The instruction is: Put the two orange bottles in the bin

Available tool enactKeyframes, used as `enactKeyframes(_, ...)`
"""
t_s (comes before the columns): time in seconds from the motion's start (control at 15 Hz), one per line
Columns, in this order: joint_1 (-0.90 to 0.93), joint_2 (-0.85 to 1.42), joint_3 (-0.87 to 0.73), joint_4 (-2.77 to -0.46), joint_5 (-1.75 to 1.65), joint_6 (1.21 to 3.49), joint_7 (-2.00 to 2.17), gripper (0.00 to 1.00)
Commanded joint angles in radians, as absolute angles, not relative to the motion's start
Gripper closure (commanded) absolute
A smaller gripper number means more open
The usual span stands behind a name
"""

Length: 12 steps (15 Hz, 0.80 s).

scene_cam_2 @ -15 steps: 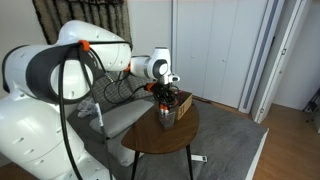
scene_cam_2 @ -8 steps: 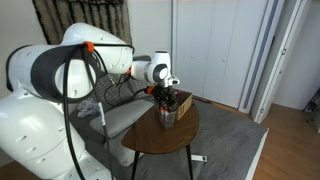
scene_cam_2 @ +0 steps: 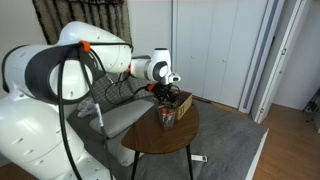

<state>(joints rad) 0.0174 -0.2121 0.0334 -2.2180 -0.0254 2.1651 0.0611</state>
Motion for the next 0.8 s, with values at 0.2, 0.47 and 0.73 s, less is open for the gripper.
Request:
enactKeyframes(0.2,0.015,-0.359,0.008,-2.182,0.0,2.056,0.033,0.0)
enactKeyframes(0.47,0.015,-0.438,-0.004,-2.191,-0.004,1.969,0.009,0.0)
enactKeyframes(0.73,0.01,-0.402,0.009,-2.181,-0.022,2.004,0.038,0.0)
